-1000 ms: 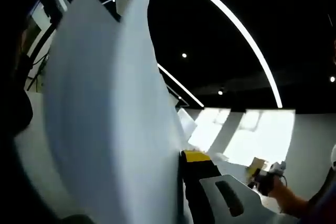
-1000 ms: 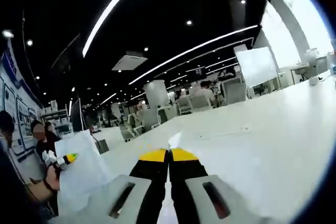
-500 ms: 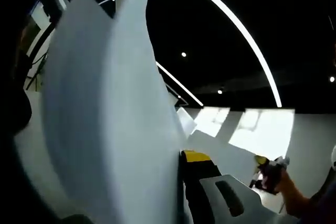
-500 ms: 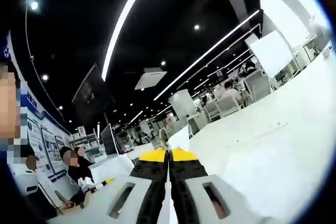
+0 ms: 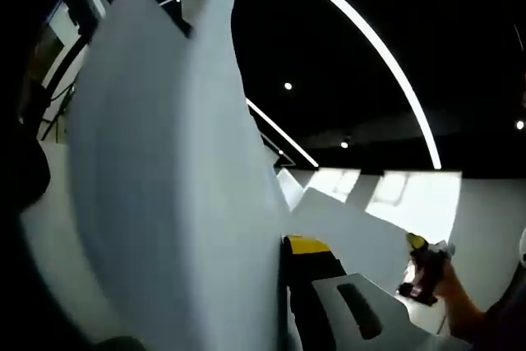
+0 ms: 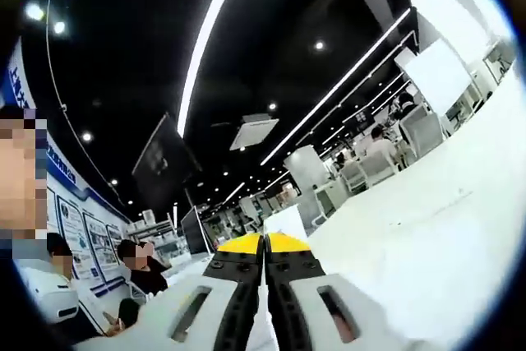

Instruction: Organize the stack of printing papers by aligning and flattening the scattered papers on the table

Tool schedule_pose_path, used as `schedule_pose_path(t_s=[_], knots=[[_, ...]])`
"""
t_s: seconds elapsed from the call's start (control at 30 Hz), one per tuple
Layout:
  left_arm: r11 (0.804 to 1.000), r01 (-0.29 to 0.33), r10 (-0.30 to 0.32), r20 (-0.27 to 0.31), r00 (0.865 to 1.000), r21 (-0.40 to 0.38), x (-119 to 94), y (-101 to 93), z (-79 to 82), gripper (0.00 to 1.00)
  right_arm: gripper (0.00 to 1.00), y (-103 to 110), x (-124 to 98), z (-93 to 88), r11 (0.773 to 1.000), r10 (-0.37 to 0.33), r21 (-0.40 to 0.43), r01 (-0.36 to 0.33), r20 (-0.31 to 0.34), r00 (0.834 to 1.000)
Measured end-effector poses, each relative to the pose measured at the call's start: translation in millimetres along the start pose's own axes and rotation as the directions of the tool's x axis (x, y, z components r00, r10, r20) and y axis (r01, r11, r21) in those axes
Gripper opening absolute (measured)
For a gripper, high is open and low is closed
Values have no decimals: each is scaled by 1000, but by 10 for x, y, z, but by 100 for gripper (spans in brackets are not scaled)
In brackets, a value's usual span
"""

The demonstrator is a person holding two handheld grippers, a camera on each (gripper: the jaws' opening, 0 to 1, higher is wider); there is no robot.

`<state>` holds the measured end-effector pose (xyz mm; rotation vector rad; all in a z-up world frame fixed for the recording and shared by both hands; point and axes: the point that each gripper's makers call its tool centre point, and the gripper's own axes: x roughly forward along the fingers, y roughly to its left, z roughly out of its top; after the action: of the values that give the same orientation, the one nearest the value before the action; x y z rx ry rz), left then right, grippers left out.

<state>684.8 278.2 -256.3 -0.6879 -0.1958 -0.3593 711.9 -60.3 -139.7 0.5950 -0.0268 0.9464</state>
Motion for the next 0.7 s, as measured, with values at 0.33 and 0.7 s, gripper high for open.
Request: schedule_pose_path(t_s=[0.33,0.7], knots=[[1000,2,-2,3,1000,-6,2,0,9,7,0,73,46,22,999,44,29,-44,-4,999],[1000,4,-4,4,1000,-8,2,1,14,7,0,271,175,56,994,101,32,-101,-3,995]])
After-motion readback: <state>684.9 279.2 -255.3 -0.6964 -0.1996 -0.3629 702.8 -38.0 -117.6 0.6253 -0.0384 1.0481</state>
